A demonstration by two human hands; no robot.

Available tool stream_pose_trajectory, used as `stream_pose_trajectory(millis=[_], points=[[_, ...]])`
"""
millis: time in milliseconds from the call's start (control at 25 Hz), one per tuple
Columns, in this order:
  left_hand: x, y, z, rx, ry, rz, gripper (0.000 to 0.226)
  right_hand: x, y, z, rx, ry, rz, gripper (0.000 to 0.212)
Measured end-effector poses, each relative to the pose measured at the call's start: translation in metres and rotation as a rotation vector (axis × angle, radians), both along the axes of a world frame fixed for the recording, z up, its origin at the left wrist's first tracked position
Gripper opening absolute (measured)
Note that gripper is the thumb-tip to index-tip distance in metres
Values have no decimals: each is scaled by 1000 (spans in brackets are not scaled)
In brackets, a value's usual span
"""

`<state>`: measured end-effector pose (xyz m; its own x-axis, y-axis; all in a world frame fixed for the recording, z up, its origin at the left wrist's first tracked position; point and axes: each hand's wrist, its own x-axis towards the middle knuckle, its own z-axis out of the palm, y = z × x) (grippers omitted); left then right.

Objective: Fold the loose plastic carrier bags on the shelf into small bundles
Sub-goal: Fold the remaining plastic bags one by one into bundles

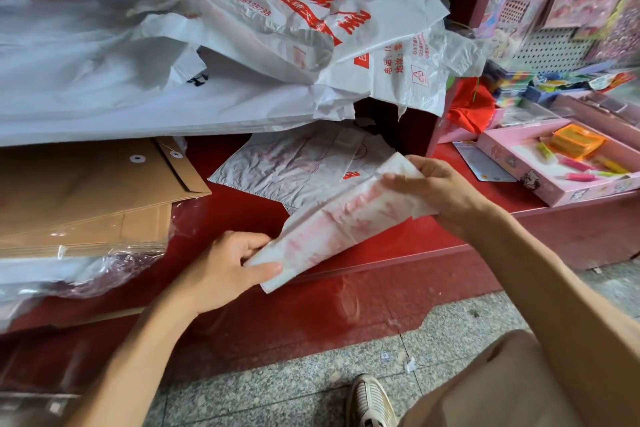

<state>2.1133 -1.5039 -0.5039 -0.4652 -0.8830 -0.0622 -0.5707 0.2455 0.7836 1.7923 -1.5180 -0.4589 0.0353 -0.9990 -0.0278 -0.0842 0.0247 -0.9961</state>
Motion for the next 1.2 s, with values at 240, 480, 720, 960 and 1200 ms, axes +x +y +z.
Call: stream_pose_trajectory(millis=[240, 480, 720, 960, 1200], points=[[2, -3, 1, 358, 478, 404, 14, 15, -36, -9, 205, -186, -243, 20], [-17, 3, -11, 299, 488, 642, 43, 71, -22, -28, -280, 674, -108, 49], [-4, 6, -15, -212, -431, 20, 69, 118, 28, -70, -413, 1265, 480, 91], [-11, 1, -25, -430, -320, 18, 35, 89, 17, -66, -438, 732, 441, 16], [-29, 4, -16, -180, -73, 335, 55, 87, 4, -70, -217, 537, 106, 48]])
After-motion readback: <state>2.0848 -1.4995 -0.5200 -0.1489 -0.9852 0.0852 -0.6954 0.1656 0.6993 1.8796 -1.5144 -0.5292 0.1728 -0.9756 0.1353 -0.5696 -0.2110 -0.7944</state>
